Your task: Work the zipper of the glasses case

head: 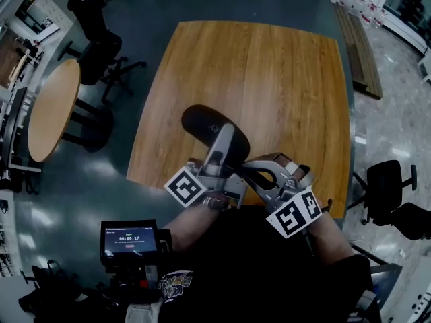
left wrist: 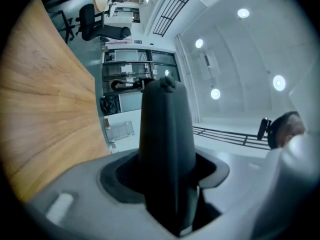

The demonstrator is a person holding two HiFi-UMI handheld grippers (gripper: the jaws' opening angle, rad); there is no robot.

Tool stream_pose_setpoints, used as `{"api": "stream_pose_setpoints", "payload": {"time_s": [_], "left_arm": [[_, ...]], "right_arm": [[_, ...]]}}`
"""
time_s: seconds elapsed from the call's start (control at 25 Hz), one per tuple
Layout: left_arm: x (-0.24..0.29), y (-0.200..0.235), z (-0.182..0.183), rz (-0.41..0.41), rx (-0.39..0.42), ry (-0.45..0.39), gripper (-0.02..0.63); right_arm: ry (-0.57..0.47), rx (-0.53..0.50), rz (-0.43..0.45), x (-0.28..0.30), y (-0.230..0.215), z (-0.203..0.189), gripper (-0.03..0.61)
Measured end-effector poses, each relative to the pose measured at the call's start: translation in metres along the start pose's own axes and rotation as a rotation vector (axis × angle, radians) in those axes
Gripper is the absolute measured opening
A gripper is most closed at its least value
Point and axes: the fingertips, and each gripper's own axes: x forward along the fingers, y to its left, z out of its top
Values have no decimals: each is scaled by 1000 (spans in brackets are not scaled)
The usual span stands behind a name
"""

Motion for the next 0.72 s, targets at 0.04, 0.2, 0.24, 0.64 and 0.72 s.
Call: {"api": "stream_pose_setpoints", "payload": {"time_s": [0.04, 0.2, 0.24, 0.64, 0.72], "left_arm": [[-1, 1, 0, -1, -4, 2, 264], [-4, 4, 2, -32, -14, 22, 270], [-5, 4, 2, -40, -24, 28, 272], [-5, 7, -2, -20, -72, 22, 259], [-6, 8, -2, -10, -61, 20, 258]], "right_arm": [[-6, 24, -4, -1, 0, -1, 3], [-57, 169, -64, -15, -18, -10, 3], [-79, 201, -83, -20, -25, -12, 3], [-45, 231, -101, -26, -26, -20, 3], [-28, 198, -119, -25, -24, -20, 3]]}}
